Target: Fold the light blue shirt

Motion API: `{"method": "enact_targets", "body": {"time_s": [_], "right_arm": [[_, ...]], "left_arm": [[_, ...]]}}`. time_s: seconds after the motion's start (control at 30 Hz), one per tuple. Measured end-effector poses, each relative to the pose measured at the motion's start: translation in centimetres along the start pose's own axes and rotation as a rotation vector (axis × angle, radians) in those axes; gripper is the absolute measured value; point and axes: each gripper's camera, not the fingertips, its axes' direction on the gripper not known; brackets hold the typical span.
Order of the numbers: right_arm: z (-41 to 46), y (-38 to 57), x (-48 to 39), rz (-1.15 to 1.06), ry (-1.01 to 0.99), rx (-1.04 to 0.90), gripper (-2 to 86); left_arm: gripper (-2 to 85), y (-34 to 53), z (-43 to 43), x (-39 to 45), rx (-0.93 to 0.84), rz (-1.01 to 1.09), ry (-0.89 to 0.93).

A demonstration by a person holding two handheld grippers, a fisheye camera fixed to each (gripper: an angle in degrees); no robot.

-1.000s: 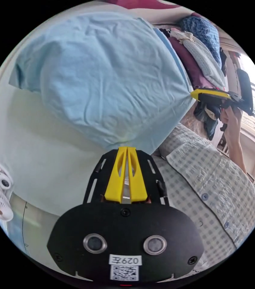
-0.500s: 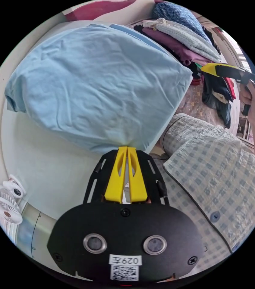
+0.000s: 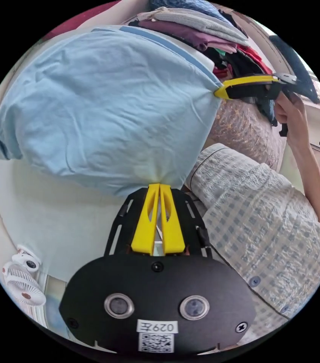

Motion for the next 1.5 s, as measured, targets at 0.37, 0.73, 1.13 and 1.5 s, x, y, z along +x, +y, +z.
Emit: {"method": "enact_targets", "body": {"time_s": [0.37,0.73,1.13,1.5], "right_arm": [[3.2,4.7,11.9,0.283,-0.599,0.108,19.9],[3.0,4.4,9.3,0.226,-0.573,0.053,0.9],[0.9,7.9,13.4,0.232,-0.856,0.009,0.4],[-13.6,4.4,9.4,-0.256,-0.903,-0.093,0.2]], "left_arm": [[13.7,20.1,4.4,-15.1,0.493,-0.362,0.831],[19.2,24.3,10.9,-17.1,0.593,-0.484,1.077],[11.2,21.3,16.8,-14.8,0.748,-0.546,1.324],[4.0,25.9,-0.2,-5.3,1.050,-0.366,1.013]]}}
